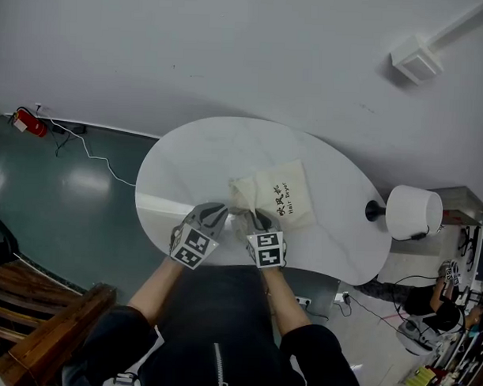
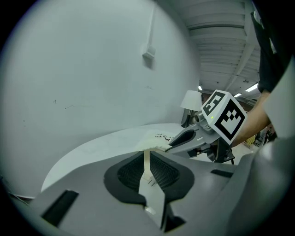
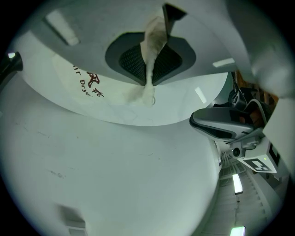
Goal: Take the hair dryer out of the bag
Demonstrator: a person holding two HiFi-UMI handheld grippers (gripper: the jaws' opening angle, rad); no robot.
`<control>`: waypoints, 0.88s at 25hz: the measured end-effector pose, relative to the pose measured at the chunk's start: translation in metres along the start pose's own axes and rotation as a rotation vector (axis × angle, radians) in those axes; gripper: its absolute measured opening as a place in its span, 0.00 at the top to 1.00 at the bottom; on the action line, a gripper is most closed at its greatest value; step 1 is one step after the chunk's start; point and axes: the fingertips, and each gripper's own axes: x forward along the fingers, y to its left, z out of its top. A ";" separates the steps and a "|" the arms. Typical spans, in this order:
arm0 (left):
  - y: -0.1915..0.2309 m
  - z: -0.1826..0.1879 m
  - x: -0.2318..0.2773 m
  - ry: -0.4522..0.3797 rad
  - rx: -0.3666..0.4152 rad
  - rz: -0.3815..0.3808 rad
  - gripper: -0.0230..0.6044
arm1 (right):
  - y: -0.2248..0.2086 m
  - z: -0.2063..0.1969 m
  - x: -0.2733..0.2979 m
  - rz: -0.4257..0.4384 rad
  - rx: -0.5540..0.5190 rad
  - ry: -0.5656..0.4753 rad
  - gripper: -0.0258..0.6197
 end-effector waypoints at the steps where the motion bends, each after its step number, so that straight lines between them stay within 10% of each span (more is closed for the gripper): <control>1: 0.000 0.000 0.001 -0.001 0.001 -0.002 0.92 | -0.001 0.001 -0.001 0.001 0.002 -0.002 0.90; 22: -0.026 -0.009 0.040 0.090 0.146 -0.153 0.61 | -0.010 0.015 -0.026 0.045 0.064 -0.047 0.90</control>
